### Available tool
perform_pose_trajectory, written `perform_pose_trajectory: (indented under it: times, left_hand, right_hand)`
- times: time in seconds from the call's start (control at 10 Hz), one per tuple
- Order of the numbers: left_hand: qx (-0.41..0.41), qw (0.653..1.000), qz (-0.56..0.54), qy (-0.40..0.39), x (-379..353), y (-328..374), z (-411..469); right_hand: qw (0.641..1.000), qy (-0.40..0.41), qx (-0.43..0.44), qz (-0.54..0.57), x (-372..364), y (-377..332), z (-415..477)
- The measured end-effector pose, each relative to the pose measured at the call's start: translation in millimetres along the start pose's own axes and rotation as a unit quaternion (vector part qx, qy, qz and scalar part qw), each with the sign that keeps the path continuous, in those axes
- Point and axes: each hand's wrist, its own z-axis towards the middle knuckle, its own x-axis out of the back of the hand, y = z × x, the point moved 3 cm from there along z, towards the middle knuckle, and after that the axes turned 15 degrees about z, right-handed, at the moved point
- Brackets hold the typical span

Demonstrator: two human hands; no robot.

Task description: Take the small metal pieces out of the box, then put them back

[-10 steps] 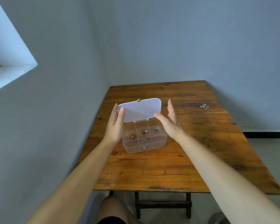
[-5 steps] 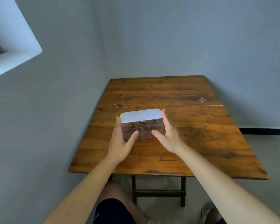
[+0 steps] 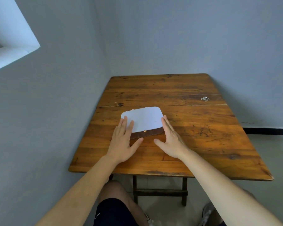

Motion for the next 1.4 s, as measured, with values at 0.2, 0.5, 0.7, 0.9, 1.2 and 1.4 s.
perform_pose_trajectory:
  times: [0.2, 0.5, 0.7, 0.9, 1.2, 1.4]
  left_hand:
    - [-0.132, 0.982, 0.128, -0.028, 10, -6, 39]
    - [0.049, 0.991, 0.126, -0.002, -4, -30, 73]
    - [0.168, 0.978, 0.124, -0.012, -7, -44, 99]
    - [0.262, 0.961, 0.09, -0.027, -10, -53, 125]
    - [0.339, 0.934, 0.065, -0.094, -2, -73, 148]
    - [0.301, 0.953, 0.035, -0.031, 5, -75, 131]
  right_hand:
    - [0.999, 0.005, -0.046, -0.011, -8, 5, 12]
    - [0.974, 0.013, -0.009, -0.225, -27, 16, 20]
    - [0.971, 0.017, -0.004, -0.239, -27, 17, 20]
    - [0.97, 0.012, -0.007, -0.243, -26, 18, 20]
    - [0.971, 0.01, -0.009, -0.237, -25, 15, 20]
    - [0.972, 0.004, -0.009, -0.234, -25, 12, 18]
